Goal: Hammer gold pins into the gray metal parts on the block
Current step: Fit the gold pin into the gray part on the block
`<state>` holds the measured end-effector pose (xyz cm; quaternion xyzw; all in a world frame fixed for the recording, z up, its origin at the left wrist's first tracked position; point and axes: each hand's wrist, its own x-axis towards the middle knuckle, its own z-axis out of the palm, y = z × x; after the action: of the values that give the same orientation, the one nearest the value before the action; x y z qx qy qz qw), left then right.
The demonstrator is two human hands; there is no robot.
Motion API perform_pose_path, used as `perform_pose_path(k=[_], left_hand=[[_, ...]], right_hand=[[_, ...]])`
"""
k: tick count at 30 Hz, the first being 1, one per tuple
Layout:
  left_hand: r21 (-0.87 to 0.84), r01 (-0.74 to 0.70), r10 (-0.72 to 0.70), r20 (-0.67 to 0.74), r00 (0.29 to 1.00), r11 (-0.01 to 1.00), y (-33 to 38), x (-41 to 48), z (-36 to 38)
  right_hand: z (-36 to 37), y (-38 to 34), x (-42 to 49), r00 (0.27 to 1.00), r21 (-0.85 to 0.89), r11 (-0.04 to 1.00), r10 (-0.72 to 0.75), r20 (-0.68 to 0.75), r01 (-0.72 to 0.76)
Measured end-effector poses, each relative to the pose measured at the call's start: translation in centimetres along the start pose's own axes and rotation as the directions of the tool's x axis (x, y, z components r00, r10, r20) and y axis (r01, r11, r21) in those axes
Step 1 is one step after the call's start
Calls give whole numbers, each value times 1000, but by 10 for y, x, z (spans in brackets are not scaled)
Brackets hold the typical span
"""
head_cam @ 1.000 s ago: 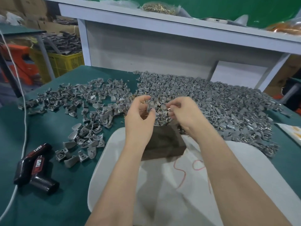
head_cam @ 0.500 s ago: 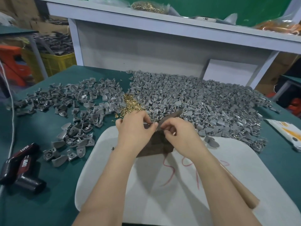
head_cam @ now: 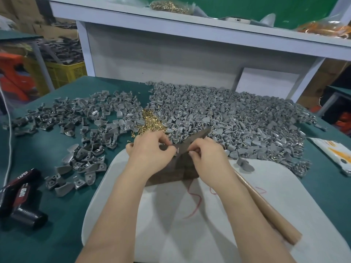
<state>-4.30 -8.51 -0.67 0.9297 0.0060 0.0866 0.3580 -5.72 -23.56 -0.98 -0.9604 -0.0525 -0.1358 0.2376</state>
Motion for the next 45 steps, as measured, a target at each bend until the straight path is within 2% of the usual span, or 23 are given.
perform_pose_path(k=[4, 7, 10, 14, 20, 24, 29, 34, 45], left_hand=[[73, -28, 24, 59, 998, 997, -1, -2, 1], [70, -37, 33, 54, 998, 997, 0, -2, 1], [80, -60, 57, 45, 997, 995, 2, -2, 4], [55, -89, 88, 30, 996, 994, 5, -4, 9], [39, -88, 87, 21, 996, 995, 4, -4, 7], [71, -96, 95, 21, 995, 993, 4, -4, 7], [65, -125, 123, 38, 992, 990, 6, -4, 7], [64, -125, 123, 44, 991, 990, 6, -5, 7], [17, -147, 146, 71, 987, 989, 6, -5, 5]], right_hand=[[-1, 0, 0, 1000, 14, 1000, 5, -20, -5], [-3, 0, 1, 995, 182, 983, 32, -93, -15], [-5, -2, 2, 993, 356, 933, 88, -75, -56], [-5, -5, 2, 994, 436, 897, 101, -46, -71], [-6, -3, 1, 991, 437, 898, 93, -93, -43], [-5, -5, 1, 989, 504, 862, 115, -93, -53], [-1, -6, 2, 992, 509, 861, 76, -98, -16], [9, -2, 3, 995, 382, 924, 59, -83, -23], [13, -3, 4, 994, 369, 930, 43, -103, -2]])
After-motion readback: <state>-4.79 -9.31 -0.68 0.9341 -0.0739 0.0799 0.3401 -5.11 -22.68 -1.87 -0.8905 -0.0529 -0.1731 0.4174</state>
